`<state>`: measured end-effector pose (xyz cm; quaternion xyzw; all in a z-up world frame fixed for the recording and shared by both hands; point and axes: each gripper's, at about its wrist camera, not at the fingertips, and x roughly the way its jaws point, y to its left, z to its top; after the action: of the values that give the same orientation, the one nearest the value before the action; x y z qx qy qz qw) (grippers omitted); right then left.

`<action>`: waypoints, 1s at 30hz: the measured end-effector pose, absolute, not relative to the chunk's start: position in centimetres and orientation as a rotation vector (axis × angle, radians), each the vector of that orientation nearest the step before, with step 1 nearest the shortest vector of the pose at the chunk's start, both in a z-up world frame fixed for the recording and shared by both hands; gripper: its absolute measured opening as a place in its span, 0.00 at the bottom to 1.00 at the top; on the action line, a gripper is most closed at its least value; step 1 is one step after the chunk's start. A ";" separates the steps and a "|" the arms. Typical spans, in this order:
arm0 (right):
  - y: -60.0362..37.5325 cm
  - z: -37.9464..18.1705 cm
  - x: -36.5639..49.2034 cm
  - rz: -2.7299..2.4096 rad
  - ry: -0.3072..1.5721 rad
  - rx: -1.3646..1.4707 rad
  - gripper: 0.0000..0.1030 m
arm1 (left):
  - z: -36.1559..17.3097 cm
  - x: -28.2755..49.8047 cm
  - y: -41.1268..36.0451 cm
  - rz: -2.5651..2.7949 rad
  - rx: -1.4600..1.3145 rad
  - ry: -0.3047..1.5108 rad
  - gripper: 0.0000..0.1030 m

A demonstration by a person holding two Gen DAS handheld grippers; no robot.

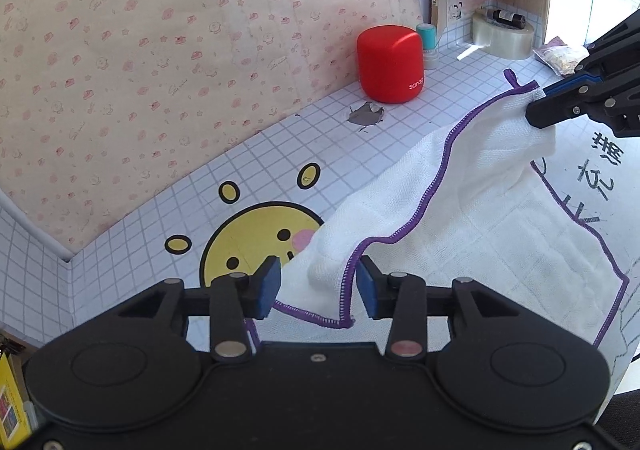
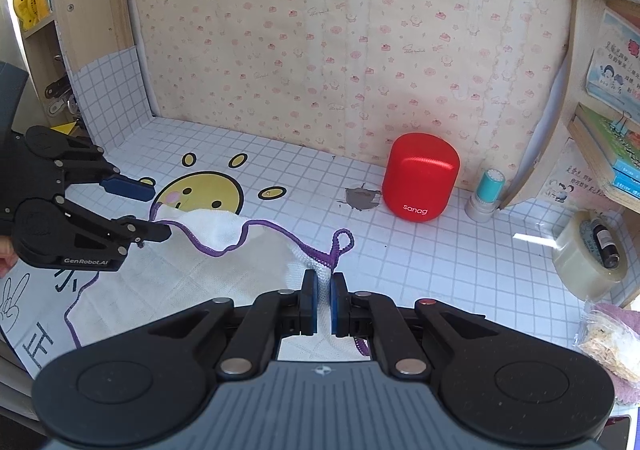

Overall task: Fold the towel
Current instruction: 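Carry the lifted hem over the towel toward its opposite edge with both grippers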

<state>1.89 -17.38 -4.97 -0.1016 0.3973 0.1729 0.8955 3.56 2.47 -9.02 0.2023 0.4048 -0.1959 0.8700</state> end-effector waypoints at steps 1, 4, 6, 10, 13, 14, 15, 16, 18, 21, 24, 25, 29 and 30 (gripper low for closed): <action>-17.5 -4.9 2.0 0.358 0.823 -0.209 0.05 | -9.3 3.8 2.5 -0.410 0.409 0.872 0.23; -17.5 -4.7 2.0 0.359 0.819 -0.212 0.05 | -9.9 4.0 2.5 -0.393 0.416 0.903 0.10; -17.4 -4.6 2.1 0.359 0.816 -0.214 0.05 | -9.9 3.7 2.6 -0.390 0.416 0.901 0.06; -17.4 -4.3 2.1 0.361 0.810 -0.219 0.05 | -9.1 3.3 3.4 -0.370 0.370 0.881 0.04; -17.3 -4.1 2.2 0.363 0.805 -0.222 0.05 | -8.1 3.5 3.9 -0.355 0.344 0.878 0.04; -17.3 -4.0 2.2 0.363 0.803 -0.224 0.05 | -7.7 3.5 3.9 -0.349 0.341 0.872 0.04; -17.3 -3.9 2.2 0.363 0.801 -0.225 0.05 | -7.3 3.5 4.0 -0.343 0.341 0.867 0.04; -17.3 -3.9 2.2 0.364 0.800 -0.226 0.05 | -6.9 3.4 4.0 -0.337 0.341 0.864 0.04; -17.3 -3.7 2.3 0.365 0.797 -0.229 0.05 | -6.2 3.5 4.2 -0.326 0.336 0.860 0.04; -17.2 -3.5 2.3 0.366 0.792 -0.232 0.05 | -5.4 3.4 4.4 -0.314 0.320 0.857 0.04; -17.2 -3.3 2.4 0.367 0.787 -0.236 0.05 | -4.9 2.9 4.3 -0.309 0.341 0.849 0.04; -17.2 -3.2 2.4 0.368 0.785 -0.237 0.05 | -4.7 2.7 4.3 -0.312 0.339 0.851 0.04; -16.9 -2.9 2.1 0.369 0.782 -0.253 0.05 | -4.5 1.9 4.3 -0.322 0.347 0.853 0.04; -16.9 -2.8 1.9 0.367 0.784 -0.253 0.05 | -4.4 1.6 4.4 -0.325 0.349 0.855 0.04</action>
<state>1.89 -16.86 -2.82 -0.1225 0.3788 0.1773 0.9000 1.65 4.36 -4.43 0.1676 0.4106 -0.1561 0.8826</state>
